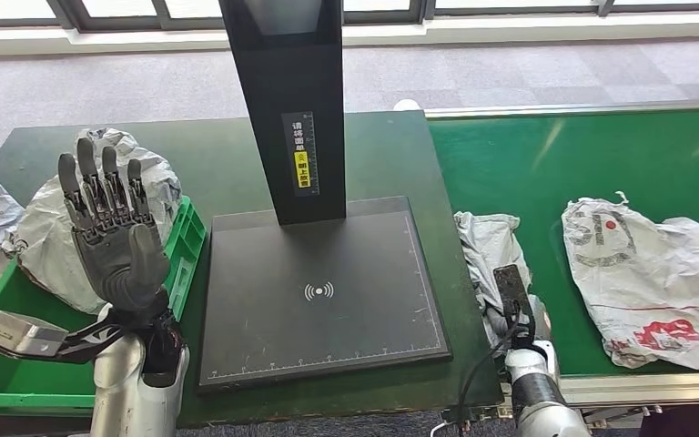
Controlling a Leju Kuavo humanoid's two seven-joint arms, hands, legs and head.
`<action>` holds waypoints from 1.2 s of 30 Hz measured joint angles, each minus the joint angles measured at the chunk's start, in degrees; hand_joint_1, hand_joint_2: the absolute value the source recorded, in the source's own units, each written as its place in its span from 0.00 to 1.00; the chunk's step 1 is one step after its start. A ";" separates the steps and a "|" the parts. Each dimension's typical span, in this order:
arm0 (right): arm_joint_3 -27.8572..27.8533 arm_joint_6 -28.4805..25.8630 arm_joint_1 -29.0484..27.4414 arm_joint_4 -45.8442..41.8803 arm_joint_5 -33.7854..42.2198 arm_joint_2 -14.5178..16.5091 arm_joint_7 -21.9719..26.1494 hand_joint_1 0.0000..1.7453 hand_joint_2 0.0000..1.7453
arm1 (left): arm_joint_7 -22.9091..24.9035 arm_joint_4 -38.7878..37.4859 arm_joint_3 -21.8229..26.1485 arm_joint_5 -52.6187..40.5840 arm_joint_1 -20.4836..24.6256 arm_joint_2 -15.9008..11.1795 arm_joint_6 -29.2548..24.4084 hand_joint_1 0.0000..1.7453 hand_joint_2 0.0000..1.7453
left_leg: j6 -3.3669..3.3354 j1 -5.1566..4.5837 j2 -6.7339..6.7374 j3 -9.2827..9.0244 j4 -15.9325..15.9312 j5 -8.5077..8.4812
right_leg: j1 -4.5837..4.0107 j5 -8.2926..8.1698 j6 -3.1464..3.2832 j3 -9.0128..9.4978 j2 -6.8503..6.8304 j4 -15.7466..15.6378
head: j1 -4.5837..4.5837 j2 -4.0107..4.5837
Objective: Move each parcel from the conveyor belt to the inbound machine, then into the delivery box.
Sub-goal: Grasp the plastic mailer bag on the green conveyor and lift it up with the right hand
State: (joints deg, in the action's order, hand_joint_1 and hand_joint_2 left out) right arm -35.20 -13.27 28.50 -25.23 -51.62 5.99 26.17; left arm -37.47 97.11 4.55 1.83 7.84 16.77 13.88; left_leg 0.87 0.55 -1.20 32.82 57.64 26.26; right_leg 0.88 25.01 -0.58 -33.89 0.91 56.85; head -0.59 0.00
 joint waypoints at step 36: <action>29.78 45.71 -16.19 -49.87 46.61 11.28 10.97 1.00 1.00 | -0.42 -5.43 0.00 -1.96 0.34 -0.18 5.66 0.00 1.00 | 0.04 0.00 0.12 0.41 -0.01 -0.07 | 0.07 -0.06 0.04 -0.60 0.10 0.09 | -0.04 0.00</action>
State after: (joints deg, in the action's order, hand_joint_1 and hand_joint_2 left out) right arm -5.42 32.44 12.32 -75.10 -5.02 17.27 37.14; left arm -37.88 91.67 4.55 -0.14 8.18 16.59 19.54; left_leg 0.91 0.55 -1.08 33.22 57.63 26.19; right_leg 0.94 24.95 -0.54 -34.49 1.01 56.94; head -0.63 0.00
